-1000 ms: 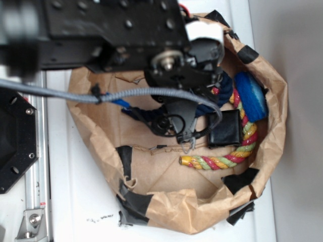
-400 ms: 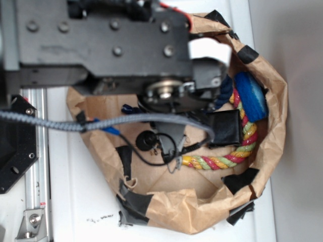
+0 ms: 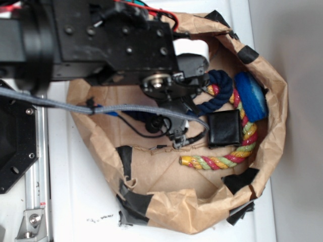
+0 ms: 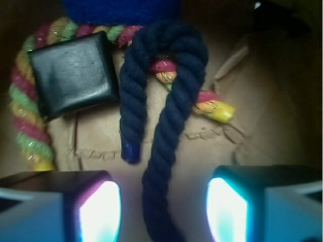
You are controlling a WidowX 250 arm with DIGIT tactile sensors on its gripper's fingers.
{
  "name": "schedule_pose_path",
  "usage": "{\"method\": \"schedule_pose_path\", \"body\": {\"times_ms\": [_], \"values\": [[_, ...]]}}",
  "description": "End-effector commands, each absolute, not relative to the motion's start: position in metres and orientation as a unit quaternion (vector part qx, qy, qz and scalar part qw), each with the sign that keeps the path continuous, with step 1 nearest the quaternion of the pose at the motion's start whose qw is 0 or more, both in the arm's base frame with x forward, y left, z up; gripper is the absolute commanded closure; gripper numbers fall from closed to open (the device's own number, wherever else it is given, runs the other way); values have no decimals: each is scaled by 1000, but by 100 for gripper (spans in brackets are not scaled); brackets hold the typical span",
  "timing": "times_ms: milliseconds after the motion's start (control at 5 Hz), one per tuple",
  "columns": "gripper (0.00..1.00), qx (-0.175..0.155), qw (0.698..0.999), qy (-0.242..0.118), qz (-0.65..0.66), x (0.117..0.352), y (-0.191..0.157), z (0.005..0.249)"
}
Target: Grab the blue rope.
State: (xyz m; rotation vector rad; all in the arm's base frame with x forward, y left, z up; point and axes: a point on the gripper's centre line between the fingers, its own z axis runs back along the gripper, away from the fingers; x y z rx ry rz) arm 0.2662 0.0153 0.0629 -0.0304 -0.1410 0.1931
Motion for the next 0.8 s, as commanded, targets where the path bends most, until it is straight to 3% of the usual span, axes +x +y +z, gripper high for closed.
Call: {"method": "schedule_pose_path", "body": {"times_ms": [0,200,400,600], "values": [[0,-42,989,-82,112,301,21,40],[0,-49,993,-72,79,313,5,31],[0,-35,994,-65,82,315,7,29],[100,-30,993,-70,89,313,14,32]]}}
